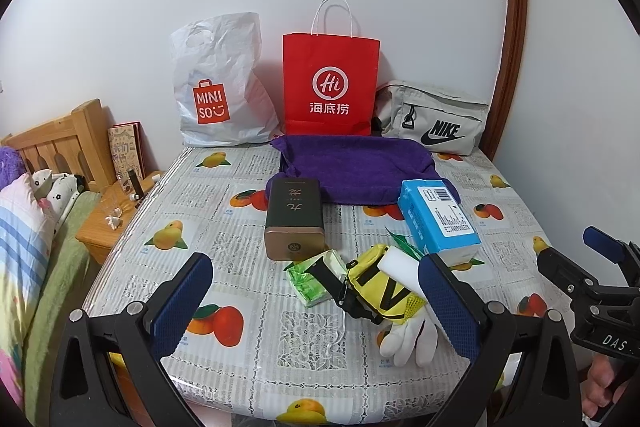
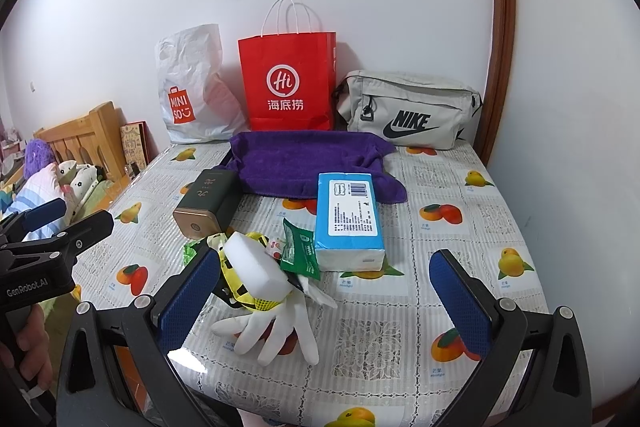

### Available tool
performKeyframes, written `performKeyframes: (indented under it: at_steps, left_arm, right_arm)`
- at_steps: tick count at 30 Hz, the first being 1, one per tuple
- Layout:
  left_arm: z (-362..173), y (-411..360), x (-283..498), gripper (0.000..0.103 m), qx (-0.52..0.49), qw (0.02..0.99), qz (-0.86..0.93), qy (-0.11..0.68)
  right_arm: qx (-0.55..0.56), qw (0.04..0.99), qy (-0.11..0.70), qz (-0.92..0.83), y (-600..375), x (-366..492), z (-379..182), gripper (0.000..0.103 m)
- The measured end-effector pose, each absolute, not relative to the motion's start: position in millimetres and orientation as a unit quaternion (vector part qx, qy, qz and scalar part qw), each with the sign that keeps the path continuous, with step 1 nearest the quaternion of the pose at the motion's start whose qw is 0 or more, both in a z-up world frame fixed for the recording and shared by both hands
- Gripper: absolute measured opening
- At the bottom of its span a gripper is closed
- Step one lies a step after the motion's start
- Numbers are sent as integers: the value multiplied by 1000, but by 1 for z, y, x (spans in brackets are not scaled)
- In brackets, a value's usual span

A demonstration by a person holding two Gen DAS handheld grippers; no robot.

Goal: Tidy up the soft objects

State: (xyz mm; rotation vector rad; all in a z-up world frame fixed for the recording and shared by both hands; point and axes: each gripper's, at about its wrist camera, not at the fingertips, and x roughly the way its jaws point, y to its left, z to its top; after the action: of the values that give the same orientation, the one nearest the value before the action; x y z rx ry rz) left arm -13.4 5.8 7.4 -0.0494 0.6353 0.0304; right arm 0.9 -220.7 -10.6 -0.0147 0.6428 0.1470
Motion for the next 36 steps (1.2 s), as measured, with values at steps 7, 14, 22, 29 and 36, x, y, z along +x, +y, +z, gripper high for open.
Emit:
performKeyframes:
  at_steps: [7, 14, 22, 29, 36]
  left_arm:
    - [2, 7, -15, 103, -24, 949, 18, 313]
    - [2, 10, -14, 103, -24, 948, 21, 318]
    - [2, 9, -12, 103, -25, 947, 23, 320]
    - [1, 9, -7, 103, -23, 946, 19, 322]
    - [-8, 10, 4, 103, -20, 942, 23, 333]
  right_arm:
    - [-6, 946, 315, 72, -221, 1, -11, 103]
    - [-6, 946, 316, 71, -221, 1, -11, 103]
    - [-4, 946, 316, 72, -221, 2, -12, 103]
    - [-2, 946, 316, 72, -221, 4, -13, 103]
    - [2, 944, 320, 74, -222, 12, -21, 103]
